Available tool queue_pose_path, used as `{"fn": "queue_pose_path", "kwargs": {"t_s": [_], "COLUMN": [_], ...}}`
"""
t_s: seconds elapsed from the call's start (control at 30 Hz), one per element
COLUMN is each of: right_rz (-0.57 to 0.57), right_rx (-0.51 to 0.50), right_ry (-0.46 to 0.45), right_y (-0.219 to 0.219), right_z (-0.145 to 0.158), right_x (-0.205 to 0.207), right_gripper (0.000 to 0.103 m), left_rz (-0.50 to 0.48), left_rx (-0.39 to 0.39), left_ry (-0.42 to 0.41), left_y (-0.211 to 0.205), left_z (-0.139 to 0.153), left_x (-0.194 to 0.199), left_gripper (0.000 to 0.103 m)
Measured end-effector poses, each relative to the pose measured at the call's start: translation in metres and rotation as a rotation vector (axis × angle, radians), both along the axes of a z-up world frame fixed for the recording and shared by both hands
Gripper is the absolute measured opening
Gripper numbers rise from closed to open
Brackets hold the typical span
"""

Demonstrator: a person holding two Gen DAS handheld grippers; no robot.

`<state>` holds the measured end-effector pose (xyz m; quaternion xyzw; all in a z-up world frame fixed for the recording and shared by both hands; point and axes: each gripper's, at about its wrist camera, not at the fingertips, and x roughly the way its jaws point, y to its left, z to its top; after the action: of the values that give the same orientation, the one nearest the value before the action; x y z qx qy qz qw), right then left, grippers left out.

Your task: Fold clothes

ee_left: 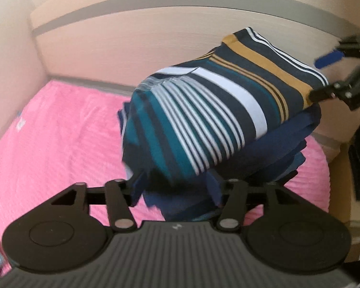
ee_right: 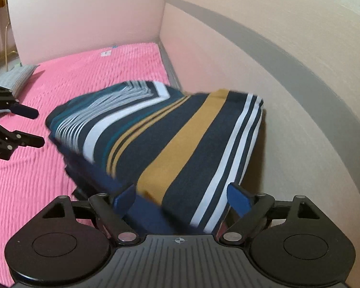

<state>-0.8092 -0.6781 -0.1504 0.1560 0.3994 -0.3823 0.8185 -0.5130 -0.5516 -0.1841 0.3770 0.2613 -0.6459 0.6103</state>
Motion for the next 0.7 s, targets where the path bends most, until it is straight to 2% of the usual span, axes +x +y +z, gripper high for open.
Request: {"fn": "queue_pose_path", "kwargs": {"t_s": [0.13,0.27,0.37,0.4,0.57,0.7], "right_rz": [-0.018,-0.022,-0.008,-0.008,-0.052,-0.121], "right_rx": [0.018,0.064,0.100,0.114,0.138,0.135], "right_ry": [-0.029,-0.072,-0.060,-0.057,-0.054,-0.059], "right_y": [0.014,0.024,0.035,0.039,0.066,0.091], "right_z": [-0.001,-0.007,-0.014,-0.017,-0.016,-0.011], "right_x": [-0.002,-0.004,-0.004,-0.005,-0.013,-0.020], "right_gripper": [0.090,0.093,0.093,0.093,0.093,0.094], "left_rz": [0.089,0.177,0.233,0.250,0.278,0.272], "left_rx": [0.015,0.012,0.022,0.030,0.049,0.013], "left_ry": [0.035,0.080,0.119,0.137,0.179,0.208], "left_y": [0.019,0.035,0.041,0.043,0.057,0.072], "left_z": [0.002,0.004,0.004,0.004,0.005,0.010], "left_x": [-0.004,-0.010,-0.014,-0.015,-0.019,-0.022], "left_gripper": [0.069,0.090,0.093,0.099,0.101,0.101]}}
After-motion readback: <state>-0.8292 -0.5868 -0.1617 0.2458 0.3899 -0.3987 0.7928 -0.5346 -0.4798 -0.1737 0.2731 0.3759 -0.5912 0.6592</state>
